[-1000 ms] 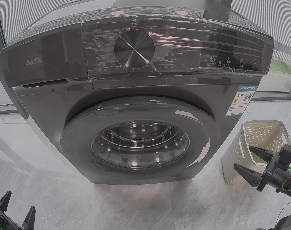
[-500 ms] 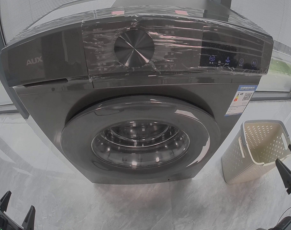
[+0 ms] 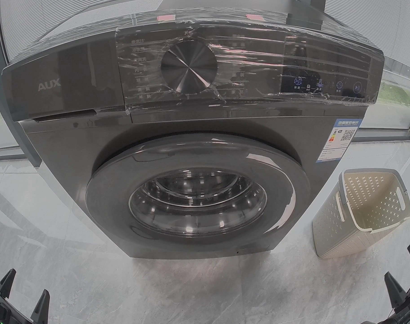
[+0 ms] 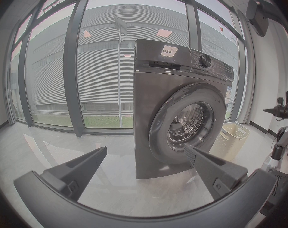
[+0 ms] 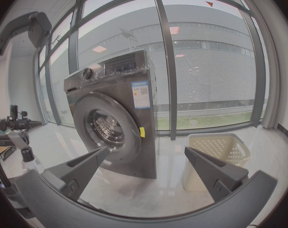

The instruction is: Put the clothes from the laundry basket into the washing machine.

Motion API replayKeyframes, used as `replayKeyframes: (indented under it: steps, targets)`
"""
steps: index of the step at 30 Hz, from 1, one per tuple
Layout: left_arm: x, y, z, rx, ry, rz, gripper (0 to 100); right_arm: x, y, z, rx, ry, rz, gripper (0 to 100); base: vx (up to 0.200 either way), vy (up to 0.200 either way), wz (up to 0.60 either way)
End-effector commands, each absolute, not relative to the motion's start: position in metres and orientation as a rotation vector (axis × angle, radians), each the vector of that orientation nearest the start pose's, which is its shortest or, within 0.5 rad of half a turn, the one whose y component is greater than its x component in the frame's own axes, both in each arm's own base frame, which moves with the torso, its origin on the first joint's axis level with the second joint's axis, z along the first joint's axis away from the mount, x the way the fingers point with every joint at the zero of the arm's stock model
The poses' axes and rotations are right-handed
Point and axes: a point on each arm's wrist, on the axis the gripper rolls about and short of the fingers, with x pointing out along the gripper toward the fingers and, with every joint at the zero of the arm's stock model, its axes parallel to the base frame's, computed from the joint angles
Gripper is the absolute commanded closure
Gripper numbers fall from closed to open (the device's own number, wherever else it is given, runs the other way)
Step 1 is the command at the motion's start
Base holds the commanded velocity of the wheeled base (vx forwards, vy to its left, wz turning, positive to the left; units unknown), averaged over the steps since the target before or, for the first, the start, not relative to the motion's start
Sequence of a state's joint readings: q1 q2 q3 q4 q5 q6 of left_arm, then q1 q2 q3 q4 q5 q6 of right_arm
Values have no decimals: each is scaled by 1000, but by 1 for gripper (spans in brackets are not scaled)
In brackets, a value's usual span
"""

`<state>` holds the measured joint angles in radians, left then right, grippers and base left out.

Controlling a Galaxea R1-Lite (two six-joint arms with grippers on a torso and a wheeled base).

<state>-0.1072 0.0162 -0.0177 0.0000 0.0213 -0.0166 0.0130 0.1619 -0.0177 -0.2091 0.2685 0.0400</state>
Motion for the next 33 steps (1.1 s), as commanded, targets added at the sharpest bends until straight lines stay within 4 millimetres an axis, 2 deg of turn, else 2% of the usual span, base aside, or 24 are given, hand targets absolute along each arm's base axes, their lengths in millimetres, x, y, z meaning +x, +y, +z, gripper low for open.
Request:
replayKeyframes:
  steps: [1, 8, 11, 33]
  targets:
    - [-23, 3, 76, -18, -1, -86, 0, -24, 5, 82, -10, -68, 212, 0, 0, 0, 0]
    - [-23, 3, 76, -18, -1, -86, 0, -23, 1, 79, -42, -32, 59, 0, 0, 0, 0]
    - [-23, 3, 76, -20, -1, -86, 0, -23, -1, 75, -5, 9, -20, 0, 0, 0, 0]
    - [-23, 3, 76, -29, 1, -90, 0, -23, 0, 76, 2, 0, -18, 0, 0, 0, 0]
